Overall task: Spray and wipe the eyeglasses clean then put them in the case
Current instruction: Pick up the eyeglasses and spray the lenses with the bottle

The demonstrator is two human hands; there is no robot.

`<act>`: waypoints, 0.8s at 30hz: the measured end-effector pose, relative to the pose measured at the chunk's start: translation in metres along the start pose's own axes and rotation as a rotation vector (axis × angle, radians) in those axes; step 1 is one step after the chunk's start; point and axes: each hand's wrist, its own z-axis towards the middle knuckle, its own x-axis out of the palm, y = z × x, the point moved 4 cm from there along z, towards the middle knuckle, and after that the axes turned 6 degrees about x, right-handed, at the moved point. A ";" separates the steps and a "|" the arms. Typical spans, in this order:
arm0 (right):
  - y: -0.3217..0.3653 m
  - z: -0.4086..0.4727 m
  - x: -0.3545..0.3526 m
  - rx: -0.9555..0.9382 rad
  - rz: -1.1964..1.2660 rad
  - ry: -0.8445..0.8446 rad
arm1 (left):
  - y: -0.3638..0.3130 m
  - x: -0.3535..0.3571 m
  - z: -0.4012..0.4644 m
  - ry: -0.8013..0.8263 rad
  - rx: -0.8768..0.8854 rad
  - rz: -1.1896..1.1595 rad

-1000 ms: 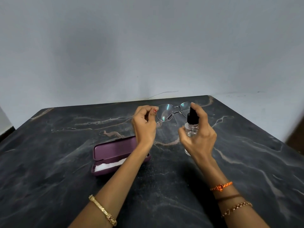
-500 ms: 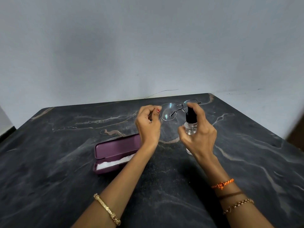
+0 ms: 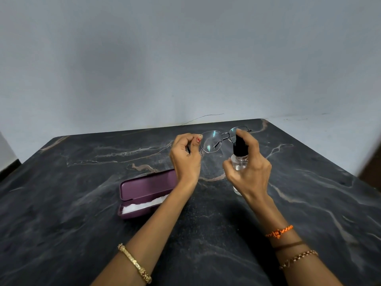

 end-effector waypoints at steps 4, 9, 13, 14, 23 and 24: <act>-0.001 0.000 -0.001 0.009 -0.011 -0.003 | 0.000 0.001 -0.002 0.007 0.018 0.003; 0.000 -0.001 -0.001 0.008 0.017 -0.030 | -0.001 0.001 -0.002 0.008 0.021 -0.007; -0.005 -0.001 -0.006 0.074 0.019 -0.116 | -0.001 -0.001 0.000 -0.005 0.012 -0.011; -0.008 0.000 -0.008 0.100 0.013 -0.143 | -0.001 -0.002 0.001 -0.007 0.012 -0.017; -0.017 0.009 -0.020 0.158 0.009 -0.200 | 0.001 -0.007 0.006 -0.037 -0.001 -0.039; -0.016 0.009 -0.020 0.163 0.019 -0.206 | 0.001 -0.007 0.006 -0.037 -0.002 -0.037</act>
